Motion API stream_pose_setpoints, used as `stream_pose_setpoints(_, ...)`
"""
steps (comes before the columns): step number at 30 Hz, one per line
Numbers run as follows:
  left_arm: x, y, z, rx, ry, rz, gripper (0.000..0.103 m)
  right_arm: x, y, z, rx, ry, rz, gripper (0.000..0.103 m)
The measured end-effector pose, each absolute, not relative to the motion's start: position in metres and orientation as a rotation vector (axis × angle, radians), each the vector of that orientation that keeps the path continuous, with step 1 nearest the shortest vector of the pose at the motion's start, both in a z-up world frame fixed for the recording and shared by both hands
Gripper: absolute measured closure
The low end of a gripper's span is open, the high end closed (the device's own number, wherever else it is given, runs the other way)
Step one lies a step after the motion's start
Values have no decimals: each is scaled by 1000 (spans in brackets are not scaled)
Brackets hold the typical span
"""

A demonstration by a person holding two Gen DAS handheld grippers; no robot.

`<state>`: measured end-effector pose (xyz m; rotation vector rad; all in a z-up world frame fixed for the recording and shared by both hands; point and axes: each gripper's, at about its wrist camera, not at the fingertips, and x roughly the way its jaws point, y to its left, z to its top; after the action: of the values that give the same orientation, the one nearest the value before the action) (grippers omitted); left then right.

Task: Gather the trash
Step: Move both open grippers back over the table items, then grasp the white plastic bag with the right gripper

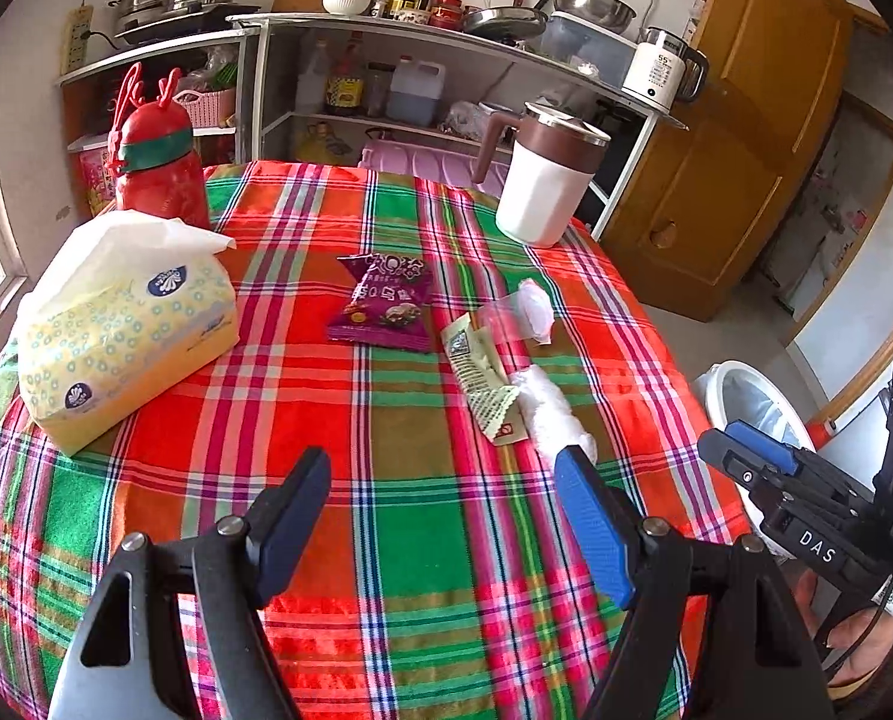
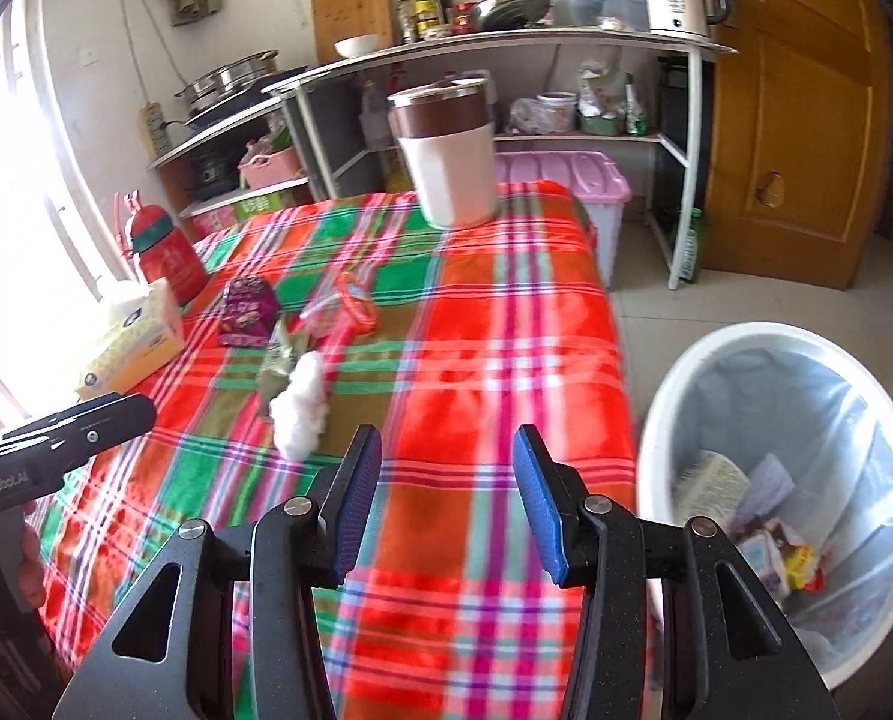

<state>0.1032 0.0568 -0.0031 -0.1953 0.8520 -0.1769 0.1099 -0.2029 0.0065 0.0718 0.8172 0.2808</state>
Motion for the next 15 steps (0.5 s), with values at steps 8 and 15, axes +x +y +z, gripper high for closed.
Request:
stream_pose_setpoints(8, 109, 77, -11, -215, 862, -156, 25, 129, -161, -6, 56, 859, 377, 56)
stream_pose_setpoints(15, 115, 85, -15, -220, 864, -150, 25, 141, -134, -15, 15, 892, 419, 56)
